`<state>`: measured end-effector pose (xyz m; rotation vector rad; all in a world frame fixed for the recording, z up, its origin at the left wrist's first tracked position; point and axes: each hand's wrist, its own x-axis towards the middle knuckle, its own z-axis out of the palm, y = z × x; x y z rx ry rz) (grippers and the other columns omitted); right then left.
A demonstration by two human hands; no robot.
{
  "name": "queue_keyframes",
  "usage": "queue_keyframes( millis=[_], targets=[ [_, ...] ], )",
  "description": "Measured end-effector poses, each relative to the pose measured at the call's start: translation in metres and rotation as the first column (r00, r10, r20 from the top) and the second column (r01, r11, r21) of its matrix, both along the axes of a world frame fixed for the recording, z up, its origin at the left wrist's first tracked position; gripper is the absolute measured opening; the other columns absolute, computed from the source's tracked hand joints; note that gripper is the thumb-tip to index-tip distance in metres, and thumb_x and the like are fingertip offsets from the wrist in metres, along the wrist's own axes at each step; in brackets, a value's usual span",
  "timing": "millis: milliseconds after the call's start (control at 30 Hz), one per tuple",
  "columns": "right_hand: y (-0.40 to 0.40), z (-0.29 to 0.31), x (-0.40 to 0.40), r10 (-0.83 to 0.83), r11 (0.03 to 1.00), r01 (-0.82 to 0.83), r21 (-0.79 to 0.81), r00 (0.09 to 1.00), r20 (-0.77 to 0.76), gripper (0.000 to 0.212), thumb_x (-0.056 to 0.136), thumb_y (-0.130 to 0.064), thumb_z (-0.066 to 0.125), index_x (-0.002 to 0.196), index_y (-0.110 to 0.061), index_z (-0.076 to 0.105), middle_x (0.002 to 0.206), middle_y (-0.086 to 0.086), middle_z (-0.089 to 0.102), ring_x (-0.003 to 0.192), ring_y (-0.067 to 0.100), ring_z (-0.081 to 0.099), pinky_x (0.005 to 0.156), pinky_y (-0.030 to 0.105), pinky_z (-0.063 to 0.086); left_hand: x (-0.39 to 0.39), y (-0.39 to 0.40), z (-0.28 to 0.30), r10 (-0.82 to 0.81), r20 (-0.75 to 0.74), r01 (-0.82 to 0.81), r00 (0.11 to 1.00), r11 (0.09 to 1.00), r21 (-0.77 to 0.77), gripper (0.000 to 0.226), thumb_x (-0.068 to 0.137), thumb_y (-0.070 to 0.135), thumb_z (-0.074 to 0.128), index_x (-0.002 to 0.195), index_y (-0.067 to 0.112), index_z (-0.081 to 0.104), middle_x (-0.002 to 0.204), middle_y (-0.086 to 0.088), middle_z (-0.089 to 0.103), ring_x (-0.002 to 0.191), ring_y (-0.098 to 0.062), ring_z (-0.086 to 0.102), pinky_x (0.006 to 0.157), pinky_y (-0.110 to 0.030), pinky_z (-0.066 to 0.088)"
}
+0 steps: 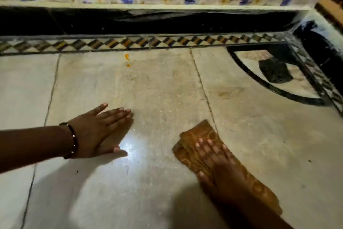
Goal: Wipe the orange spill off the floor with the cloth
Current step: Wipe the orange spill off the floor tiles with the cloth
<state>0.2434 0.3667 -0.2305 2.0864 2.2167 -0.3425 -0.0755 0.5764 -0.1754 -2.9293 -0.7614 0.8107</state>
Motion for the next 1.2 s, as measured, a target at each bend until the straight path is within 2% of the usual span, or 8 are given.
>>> queue_keyframes(
  millis=[67, 133, 233, 400, 567, 800, 1033, 1200],
  targets=[
    [0.009, 0.002, 0.009, -0.096, 0.994, 0.099, -0.051, 0.993, 0.069, 0.062, 0.093, -0.058, 0.012, 0.149, -0.031, 0.006, 0.155, -0.009, 0.008, 0.144, 0.012, 0.004, 0.114, 0.036, 0.001, -0.011, -0.017, -0.016, 0.176, 0.248, -0.176, 0.953, 0.984, -0.022, 0.091, 0.087, 0.074, 0.006, 0.149, 0.009, 0.019, 0.153, -0.013, 0.023, 0.139, -0.025, 0.029, 0.112, -0.04, 0.007],
    [0.014, 0.001, 0.004, -0.201, 0.978, 0.205, -0.027, 0.973, 0.11, 0.062, 0.094, -0.054, 0.014, 0.149, -0.028, 0.004, 0.155, -0.006, 0.008, 0.144, 0.008, -0.001, 0.114, 0.033, -0.003, -0.024, -0.037, -0.025, 0.326, 0.354, -0.299, 0.877, 0.945, -0.131, 0.087, 0.089, 0.071, 0.016, 0.145, 0.005, 0.028, 0.15, -0.014, 0.029, 0.137, -0.024, 0.027, 0.11, -0.043, 0.012],
    [0.015, 0.002, -0.029, -0.364, 0.931, 0.361, 0.06, 0.929, 0.06, 0.063, 0.095, -0.048, 0.016, 0.149, -0.016, 0.017, 0.155, 0.004, 0.022, 0.143, 0.015, 0.013, 0.114, 0.044, 0.013, -0.042, -0.063, -0.033, 0.412, 0.443, -0.397, 0.796, 0.908, -0.131, 0.089, 0.088, 0.072, 0.02, 0.146, 0.005, 0.026, 0.153, -0.014, 0.025, 0.14, -0.023, 0.021, 0.112, -0.044, 0.011],
    [0.036, 0.002, -0.138, -0.089, 0.989, 0.098, 0.112, 0.993, -0.08, 0.06, 0.092, -0.044, 0.033, 0.145, -0.015, 0.033, 0.152, 0.006, 0.029, 0.142, 0.022, 0.022, 0.113, 0.05, 0.016, -0.058, -0.055, -0.047, 0.487, 0.412, -0.481, 0.77, 0.867, -0.126, 0.091, 0.086, 0.072, 0.02, 0.147, 0.004, 0.024, 0.155, -0.014, 0.018, 0.142, -0.025, 0.018, 0.113, -0.047, 0.009],
    [0.134, -0.002, -0.177, 0.148, 0.984, -0.135, 0.12, 0.983, -0.106, 0.064, 0.092, -0.044, 0.029, 0.15, -0.022, 0.018, 0.157, -0.002, 0.017, 0.145, 0.015, 0.013, 0.117, 0.043, 0.004, -0.065, -0.042, -0.062, 0.51, 0.427, -0.519, 0.746, 0.848, -0.107, 0.087, 0.088, 0.069, 0.02, 0.149, 0.007, 0.018, 0.157, -0.01, 0.014, 0.143, -0.022, 0.014, 0.115, -0.045, 0.008],
    [0.169, -0.005, -0.084, -0.225, 0.97, 0.232, 0.073, 0.97, -0.091, 0.068, 0.09, -0.056, 0.01, 0.151, -0.026, -0.001, 0.159, -0.005, 0.001, 0.145, 0.012, -0.004, 0.116, 0.039, -0.002, -0.067, -0.044, -0.065, 0.503, 0.419, -0.521, 0.756, 0.85, -0.081, 0.089, 0.088, 0.07, 0.02, 0.149, 0.006, 0.017, 0.157, -0.01, 0.013, 0.144, -0.021, 0.013, 0.115, -0.047, 0.011],
    [0.06, 0.007, -0.027, -0.101, 0.994, 0.102, -0.026, 0.994, 0.043, 0.066, 0.093, -0.057, 0.007, 0.151, -0.026, 0.004, 0.158, -0.004, 0.009, 0.144, 0.01, 0.003, 0.115, 0.035, 0.003, -0.069, -0.044, -0.067, 0.507, 0.442, -0.519, 0.74, 0.849, -0.105, 0.089, 0.087, 0.071, 0.022, 0.15, 0.008, 0.012, 0.158, -0.008, 0.011, 0.145, -0.021, 0.01, 0.116, -0.045, 0.006],
    [0.129, 0.012, -0.019, -0.376, 0.926, 0.376, 0.018, 0.925, 0.059, 0.067, 0.092, -0.055, 0.004, 0.149, -0.023, -0.012, 0.158, 0.0, -0.011, 0.144, 0.016, -0.011, 0.117, 0.043, -0.002, -0.068, -0.045, -0.067, 0.506, 0.434, -0.521, 0.746, 0.848, -0.095, 0.088, 0.088, 0.07, 0.021, 0.15, 0.008, 0.01, 0.159, -0.008, 0.009, 0.146, -0.021, 0.007, 0.116, -0.047, 0.006]
  ],
)
